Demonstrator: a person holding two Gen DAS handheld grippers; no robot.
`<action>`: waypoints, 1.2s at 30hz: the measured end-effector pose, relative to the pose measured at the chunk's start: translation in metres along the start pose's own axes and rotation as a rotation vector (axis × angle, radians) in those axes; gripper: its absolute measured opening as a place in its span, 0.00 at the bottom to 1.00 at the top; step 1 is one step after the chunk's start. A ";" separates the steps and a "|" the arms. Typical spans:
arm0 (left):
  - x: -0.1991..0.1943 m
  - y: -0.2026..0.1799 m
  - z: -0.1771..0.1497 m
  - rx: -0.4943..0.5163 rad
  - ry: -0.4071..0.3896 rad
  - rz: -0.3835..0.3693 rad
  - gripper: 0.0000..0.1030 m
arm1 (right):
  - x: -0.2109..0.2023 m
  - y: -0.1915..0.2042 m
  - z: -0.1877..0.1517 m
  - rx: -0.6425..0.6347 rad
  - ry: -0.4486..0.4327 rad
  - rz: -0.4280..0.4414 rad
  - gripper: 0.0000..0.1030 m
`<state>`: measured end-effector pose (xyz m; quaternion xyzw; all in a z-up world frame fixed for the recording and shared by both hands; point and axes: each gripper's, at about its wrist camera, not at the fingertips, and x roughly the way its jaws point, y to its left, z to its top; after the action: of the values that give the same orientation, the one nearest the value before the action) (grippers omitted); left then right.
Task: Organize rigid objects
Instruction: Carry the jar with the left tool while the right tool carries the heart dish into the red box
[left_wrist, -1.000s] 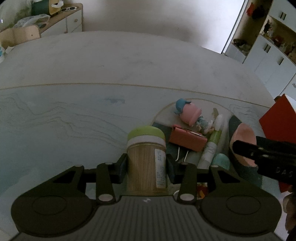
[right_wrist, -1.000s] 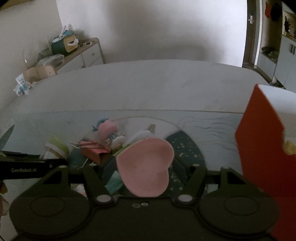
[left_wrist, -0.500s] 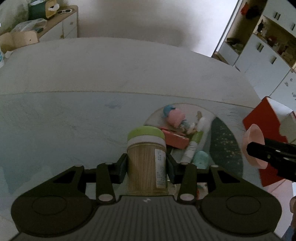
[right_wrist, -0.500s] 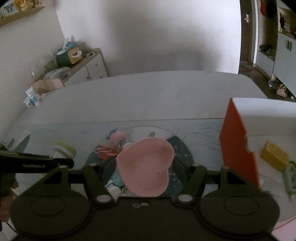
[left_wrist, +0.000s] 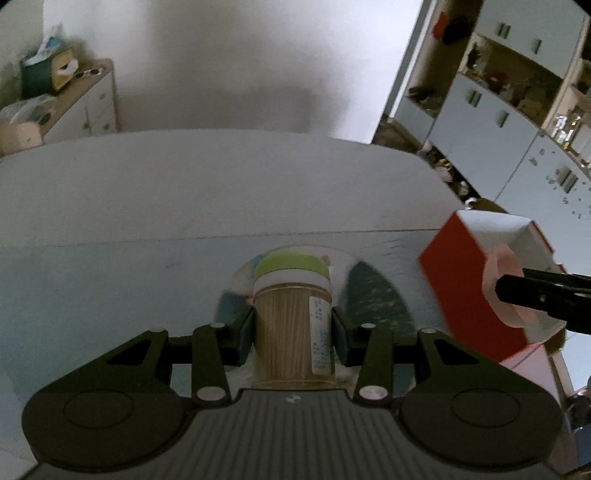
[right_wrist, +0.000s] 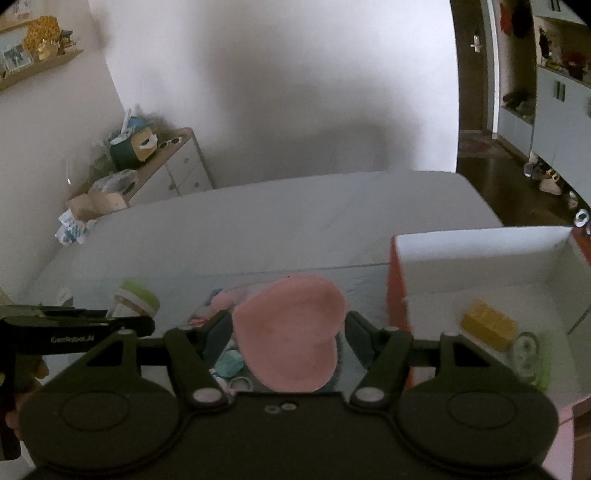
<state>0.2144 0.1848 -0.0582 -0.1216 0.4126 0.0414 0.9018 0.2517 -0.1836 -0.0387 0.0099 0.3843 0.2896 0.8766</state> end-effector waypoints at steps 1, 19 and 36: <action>-0.002 -0.006 0.001 0.006 -0.004 -0.006 0.41 | -0.003 -0.004 0.000 0.002 -0.002 0.000 0.65; 0.017 -0.142 0.011 0.128 0.016 -0.125 0.41 | -0.044 -0.102 -0.007 0.044 -0.027 -0.091 0.65; 0.069 -0.250 0.026 0.230 0.057 -0.139 0.41 | -0.051 -0.189 -0.024 0.045 0.015 -0.166 0.65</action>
<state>0.3220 -0.0526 -0.0474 -0.0467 0.4307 -0.0722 0.8984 0.3025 -0.3717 -0.0668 -0.0045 0.3967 0.2074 0.8942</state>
